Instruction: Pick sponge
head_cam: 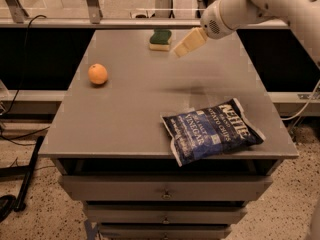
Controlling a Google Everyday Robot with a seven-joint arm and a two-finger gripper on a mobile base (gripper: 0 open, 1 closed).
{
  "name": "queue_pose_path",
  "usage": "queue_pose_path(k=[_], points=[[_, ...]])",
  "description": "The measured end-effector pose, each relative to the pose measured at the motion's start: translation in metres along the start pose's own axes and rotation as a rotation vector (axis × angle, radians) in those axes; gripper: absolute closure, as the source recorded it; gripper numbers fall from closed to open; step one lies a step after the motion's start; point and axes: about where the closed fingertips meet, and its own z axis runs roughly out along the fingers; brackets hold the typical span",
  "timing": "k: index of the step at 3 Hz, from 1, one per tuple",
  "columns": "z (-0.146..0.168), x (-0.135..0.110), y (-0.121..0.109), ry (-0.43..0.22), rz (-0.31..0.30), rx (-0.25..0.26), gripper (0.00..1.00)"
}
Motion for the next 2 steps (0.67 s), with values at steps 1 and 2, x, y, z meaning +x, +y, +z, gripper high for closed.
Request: queue_pose_path(k=[1, 2], points=[[0.043, -0.018, -0.01, -0.051, 0.027, 0.014, 0.0], [0.082, -0.022, -0.02, -0.066, 0.055, 0.045, 0.0]])
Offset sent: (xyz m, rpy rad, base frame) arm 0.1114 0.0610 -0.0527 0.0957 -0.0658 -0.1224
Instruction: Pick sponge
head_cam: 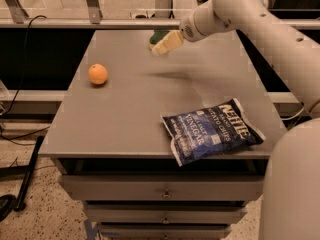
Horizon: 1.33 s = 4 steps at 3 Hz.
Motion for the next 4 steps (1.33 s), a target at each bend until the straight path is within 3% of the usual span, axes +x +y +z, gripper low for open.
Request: queue_pose_path(k=[2, 4], points=[[0.051, 0.004, -0.028, -0.032, 0.087, 0.026, 0.0], [0.087, 0.014, -0.038, -0.022, 0.149, 0.012, 0.0]])
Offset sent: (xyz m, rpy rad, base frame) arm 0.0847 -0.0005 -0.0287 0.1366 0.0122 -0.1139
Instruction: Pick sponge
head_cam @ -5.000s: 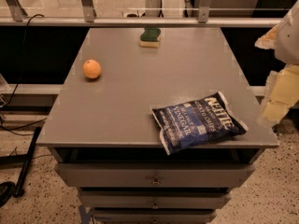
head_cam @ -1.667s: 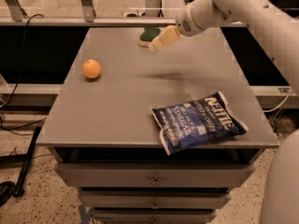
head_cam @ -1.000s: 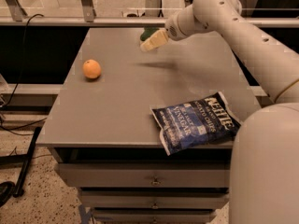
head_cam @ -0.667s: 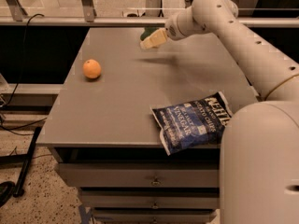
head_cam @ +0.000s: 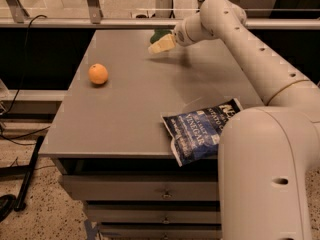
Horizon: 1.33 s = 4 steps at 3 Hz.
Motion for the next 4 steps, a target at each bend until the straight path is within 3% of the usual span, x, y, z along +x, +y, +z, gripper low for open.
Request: queue_pose_path(k=[2, 3, 4], points=[[0.013, 0.007, -0.005, 0.006, 0.027, -0.001, 0.41], [0.006, -0.001, -0.005, -0.016, 0.022, -0.007, 0.65], [-0.021, -0.018, 0.0, -0.062, -0.014, -0.031, 0.88]])
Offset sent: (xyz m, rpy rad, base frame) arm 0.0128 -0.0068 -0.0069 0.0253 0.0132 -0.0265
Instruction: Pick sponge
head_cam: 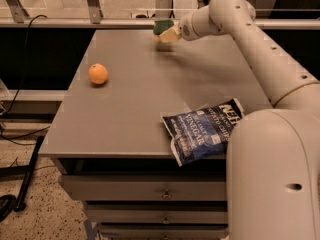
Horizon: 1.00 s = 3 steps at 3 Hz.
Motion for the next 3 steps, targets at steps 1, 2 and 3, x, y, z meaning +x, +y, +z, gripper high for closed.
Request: queue_pose_path(k=[1, 2, 3], points=[[-0.041, -0.018, 0.02, -0.072, -0.074, -0.088, 1.0], [-0.081, -0.02, 0.044, -0.129, -0.173, -0.198, 1.0], [-0.119, -0.008, 0.06, -0.149, -0.291, -0.284, 1.0]])
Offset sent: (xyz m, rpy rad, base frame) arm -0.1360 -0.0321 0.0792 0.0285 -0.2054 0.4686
